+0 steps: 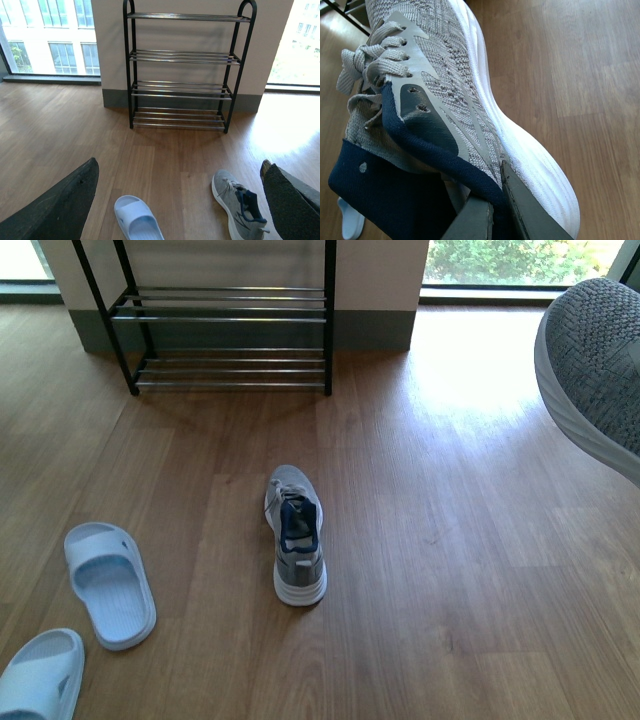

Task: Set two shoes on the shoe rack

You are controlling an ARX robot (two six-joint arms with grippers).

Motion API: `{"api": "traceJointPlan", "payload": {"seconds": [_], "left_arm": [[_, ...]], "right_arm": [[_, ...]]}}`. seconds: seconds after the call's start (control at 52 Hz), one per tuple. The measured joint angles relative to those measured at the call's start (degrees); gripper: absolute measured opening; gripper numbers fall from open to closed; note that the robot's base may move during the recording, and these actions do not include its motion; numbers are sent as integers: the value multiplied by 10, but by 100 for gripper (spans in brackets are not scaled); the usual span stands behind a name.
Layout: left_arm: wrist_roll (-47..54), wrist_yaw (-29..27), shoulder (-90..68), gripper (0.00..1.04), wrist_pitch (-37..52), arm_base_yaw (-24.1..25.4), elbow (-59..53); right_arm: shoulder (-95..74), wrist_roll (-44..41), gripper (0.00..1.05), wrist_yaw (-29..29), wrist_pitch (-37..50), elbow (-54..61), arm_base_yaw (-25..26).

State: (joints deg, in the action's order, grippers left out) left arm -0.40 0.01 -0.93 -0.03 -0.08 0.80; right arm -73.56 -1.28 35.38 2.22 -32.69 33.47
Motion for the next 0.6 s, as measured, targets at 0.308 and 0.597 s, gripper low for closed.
{"api": "traceJointPlan", "payload": {"seconds": [0.308,0.597], "left_arm": [[0,0,0,95,0,0,0],[0,0,0,95,0,0,0]], "right_arm": [[0,0,1,1,0,0,0],[0,0,1,0,0,0,0]]}}
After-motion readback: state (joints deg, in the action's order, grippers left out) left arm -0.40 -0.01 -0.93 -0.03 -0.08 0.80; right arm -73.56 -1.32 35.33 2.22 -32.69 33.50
